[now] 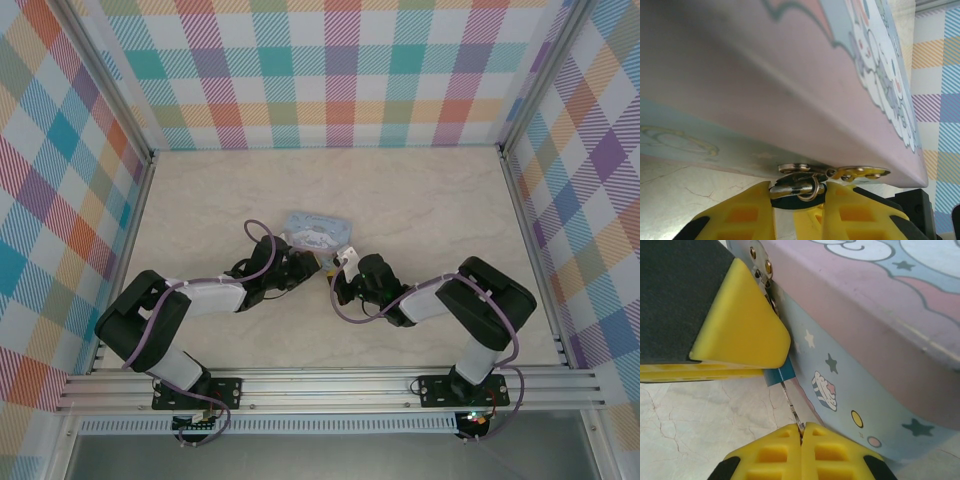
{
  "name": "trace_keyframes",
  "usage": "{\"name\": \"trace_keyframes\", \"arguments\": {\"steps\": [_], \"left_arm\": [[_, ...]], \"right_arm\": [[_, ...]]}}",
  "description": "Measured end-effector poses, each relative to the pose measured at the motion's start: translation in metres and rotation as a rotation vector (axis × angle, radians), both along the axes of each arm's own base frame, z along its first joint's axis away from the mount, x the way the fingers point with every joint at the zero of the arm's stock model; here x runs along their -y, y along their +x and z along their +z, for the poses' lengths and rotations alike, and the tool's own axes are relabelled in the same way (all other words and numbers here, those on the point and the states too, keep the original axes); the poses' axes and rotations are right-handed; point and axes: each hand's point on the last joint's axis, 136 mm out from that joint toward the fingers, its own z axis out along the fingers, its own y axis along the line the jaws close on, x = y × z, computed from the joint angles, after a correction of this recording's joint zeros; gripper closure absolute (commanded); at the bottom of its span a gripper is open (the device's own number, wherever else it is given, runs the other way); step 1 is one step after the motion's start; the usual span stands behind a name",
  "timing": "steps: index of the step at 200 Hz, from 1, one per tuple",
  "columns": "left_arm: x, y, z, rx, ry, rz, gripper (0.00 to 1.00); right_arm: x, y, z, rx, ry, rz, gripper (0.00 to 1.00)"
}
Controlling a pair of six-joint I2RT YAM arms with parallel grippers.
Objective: Unlock the padlock with the key
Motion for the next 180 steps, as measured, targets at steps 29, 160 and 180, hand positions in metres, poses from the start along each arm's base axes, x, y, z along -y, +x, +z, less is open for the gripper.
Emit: {"name": "trace_keyframes", "arguments": {"steps": [29, 160, 180], "left_arm": [[0.000, 0.001, 0.003, 0.004, -0.006, 0.006, 0.79], [-0.003, 0.001, 0.015, 0.022, -0.012, 0.014, 0.80], [-0.003, 0.001, 0.016, 0.022, -0.013, 0.013, 0.80]], "right_arm": [[-0.001, 0.001, 0.002, 0.020, 0.030, -0.003, 0.96], [-0.004, 0.004, 0.012, 0.090, 0.063, 0.014, 0.96], [-0.003, 0.006, 0.013, 0.094, 0.066, 0.018, 0.96]]}}
